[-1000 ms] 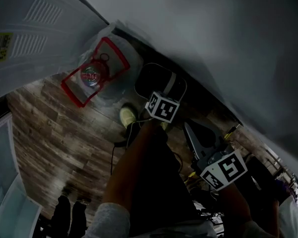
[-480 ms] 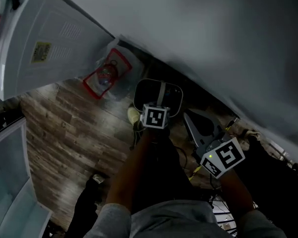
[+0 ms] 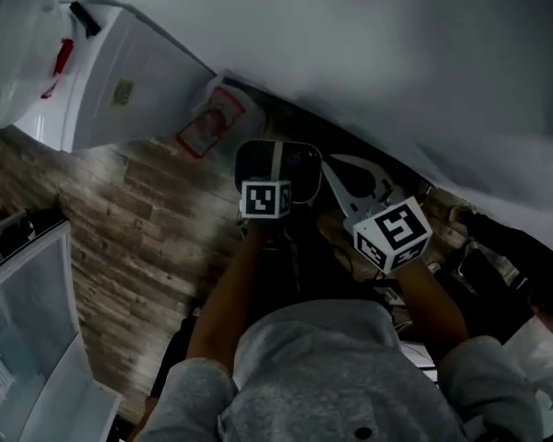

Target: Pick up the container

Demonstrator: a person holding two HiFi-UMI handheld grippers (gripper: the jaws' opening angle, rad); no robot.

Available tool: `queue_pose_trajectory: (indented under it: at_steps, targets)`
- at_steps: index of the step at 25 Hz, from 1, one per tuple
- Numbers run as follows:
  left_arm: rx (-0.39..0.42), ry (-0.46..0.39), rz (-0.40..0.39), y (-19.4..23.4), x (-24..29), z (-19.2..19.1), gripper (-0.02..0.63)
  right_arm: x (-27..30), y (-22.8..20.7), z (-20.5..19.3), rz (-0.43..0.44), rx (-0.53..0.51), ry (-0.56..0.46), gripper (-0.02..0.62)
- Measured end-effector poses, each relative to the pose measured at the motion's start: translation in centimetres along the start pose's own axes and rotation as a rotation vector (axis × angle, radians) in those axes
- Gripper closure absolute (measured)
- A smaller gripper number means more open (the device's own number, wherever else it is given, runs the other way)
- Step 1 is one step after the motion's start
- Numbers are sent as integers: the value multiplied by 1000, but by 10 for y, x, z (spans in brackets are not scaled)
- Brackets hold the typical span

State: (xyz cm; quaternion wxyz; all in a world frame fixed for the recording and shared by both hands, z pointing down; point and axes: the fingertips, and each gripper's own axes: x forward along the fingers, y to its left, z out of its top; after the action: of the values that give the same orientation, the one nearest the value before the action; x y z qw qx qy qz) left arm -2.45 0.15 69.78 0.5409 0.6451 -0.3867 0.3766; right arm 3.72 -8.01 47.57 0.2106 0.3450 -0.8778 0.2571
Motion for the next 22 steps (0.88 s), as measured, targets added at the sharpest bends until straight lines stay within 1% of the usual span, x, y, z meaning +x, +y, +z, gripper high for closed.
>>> queue_pose_trajectory:
  at_steps: [2,3,6,8,13,18,22]
  targets:
    - [-7,-52,-49,-11,-25,10,591,-10,4,20,-5,-8,-28,571]
    - [-10,-65,-57,-13,-40,11,591,-16,5,29,-9,-12,-41,571]
    - [-11,-64,-39,-18,-84,-2,591,-43,9,52,-25,-35,-68,571]
    - [-16,-78,-34,-22,-111,-5,591,-59,9,68,-38,-52,-87,571]
    - [-46,-130,-44,-28,-163,0,591,-98,3,98,-116,-64,-150,571]
    - [-44,-165,-49,-23,-208,5,591,-132,-2,129,-205,-43,-232,571]
    - [-61,-180,-59,-20,-240,-7,591,-155,3,139,-233,2,-267,571]
